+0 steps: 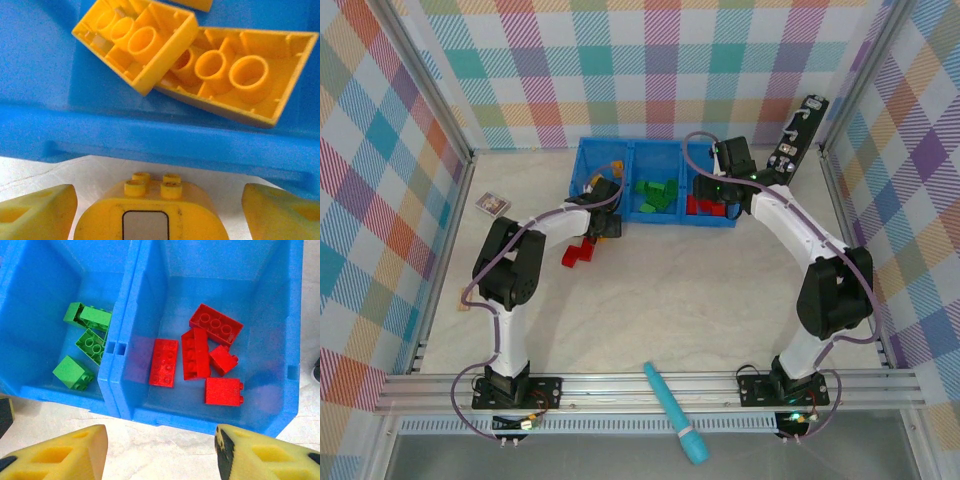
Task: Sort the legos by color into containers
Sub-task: Pick up the lego from the center of the table.
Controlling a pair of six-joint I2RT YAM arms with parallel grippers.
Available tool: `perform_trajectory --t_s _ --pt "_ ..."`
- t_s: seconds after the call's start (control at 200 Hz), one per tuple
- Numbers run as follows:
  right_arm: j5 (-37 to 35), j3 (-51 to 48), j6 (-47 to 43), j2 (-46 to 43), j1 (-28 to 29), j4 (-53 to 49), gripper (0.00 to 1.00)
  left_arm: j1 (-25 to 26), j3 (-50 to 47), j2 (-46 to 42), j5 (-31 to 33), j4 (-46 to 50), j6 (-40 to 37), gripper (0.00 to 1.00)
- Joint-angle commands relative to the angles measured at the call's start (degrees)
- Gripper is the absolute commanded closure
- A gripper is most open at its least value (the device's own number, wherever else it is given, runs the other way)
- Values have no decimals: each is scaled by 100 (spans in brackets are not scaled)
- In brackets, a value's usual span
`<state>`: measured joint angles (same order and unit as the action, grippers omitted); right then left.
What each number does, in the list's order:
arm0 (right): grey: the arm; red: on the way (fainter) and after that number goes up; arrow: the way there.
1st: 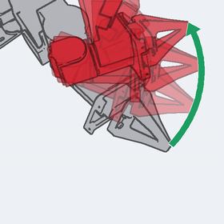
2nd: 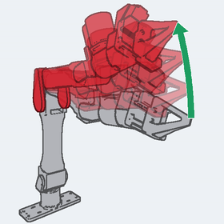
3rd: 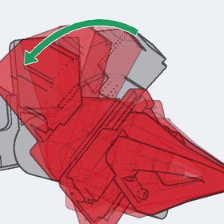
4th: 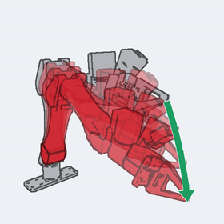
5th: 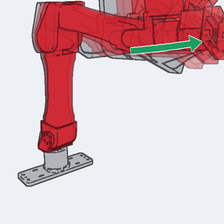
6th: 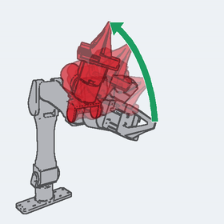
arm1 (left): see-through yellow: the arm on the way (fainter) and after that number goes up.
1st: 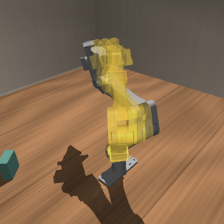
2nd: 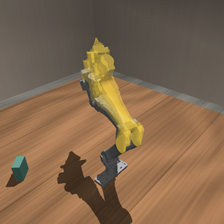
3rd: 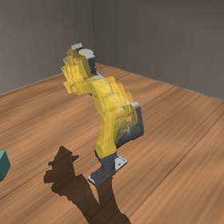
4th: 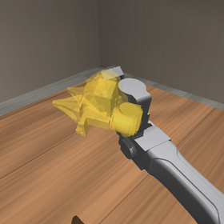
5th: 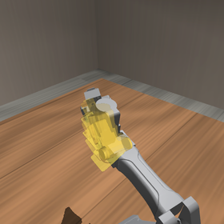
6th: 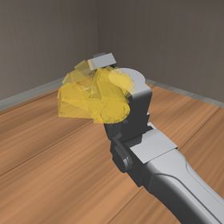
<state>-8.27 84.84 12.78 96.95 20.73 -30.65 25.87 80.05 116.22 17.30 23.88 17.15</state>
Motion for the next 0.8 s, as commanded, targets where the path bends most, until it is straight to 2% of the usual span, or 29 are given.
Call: perform_trajectory --t_s 0.0,0.445,0.795 --pt "71 -60 -73 -209 2 147 40 63 134 80 124 223 86 17" --pt "374 -271 72 -373 -25 351 38 67 -27 -10 146 187 85 31" --pt "498 -373 128 -440 -52 398 37 137 -252 -454 129 399 -7 33"
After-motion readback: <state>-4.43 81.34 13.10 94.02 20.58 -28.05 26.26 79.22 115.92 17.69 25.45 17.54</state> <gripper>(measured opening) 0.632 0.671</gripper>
